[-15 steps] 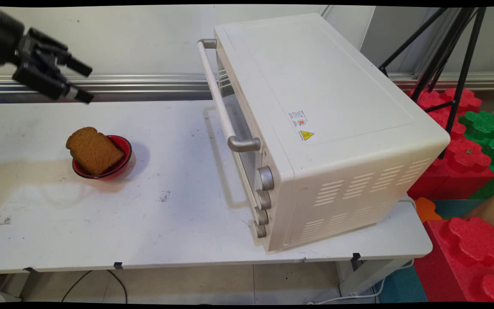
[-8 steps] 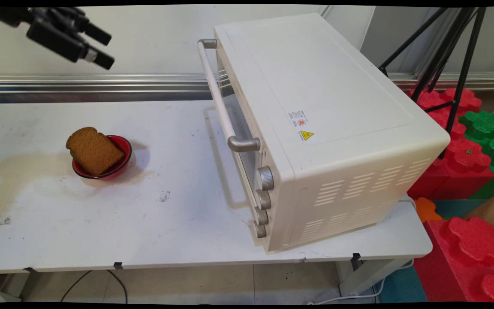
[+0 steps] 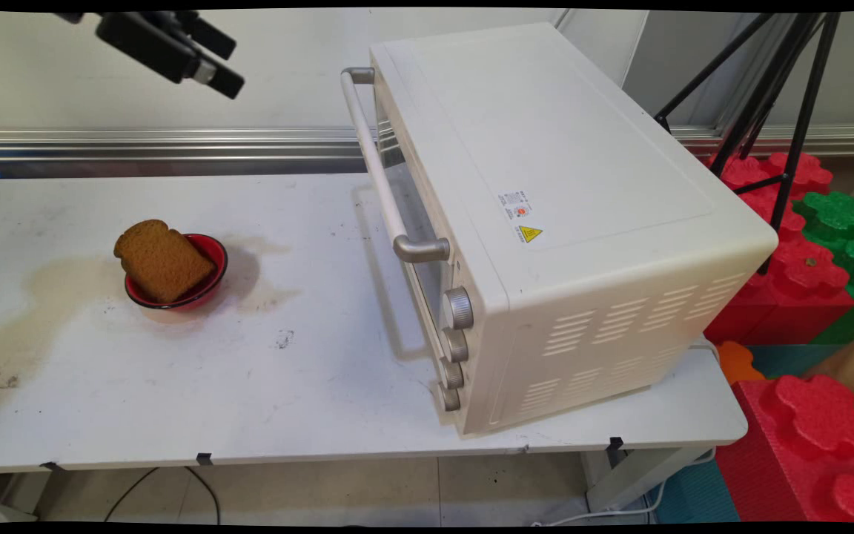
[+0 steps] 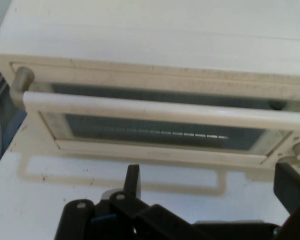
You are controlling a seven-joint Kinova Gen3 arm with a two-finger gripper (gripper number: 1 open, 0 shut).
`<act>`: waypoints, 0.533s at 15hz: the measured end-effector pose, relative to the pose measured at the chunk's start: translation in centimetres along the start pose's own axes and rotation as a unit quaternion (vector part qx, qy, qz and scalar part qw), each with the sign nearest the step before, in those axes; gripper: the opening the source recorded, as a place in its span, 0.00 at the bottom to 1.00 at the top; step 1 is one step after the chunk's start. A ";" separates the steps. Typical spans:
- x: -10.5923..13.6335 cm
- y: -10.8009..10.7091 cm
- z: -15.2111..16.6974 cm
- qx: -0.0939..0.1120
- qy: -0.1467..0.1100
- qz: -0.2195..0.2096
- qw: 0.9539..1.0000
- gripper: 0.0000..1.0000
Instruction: Open the oven
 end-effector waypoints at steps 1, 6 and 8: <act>0.3 0.0 0.4 -0.001 0.001 0.002 1.000 1.00; 1.3 0.1 3.4 -0.006 0.007 0.015 1.000 1.00; 1.4 0.0 4.6 -0.006 0.009 0.018 1.000 1.00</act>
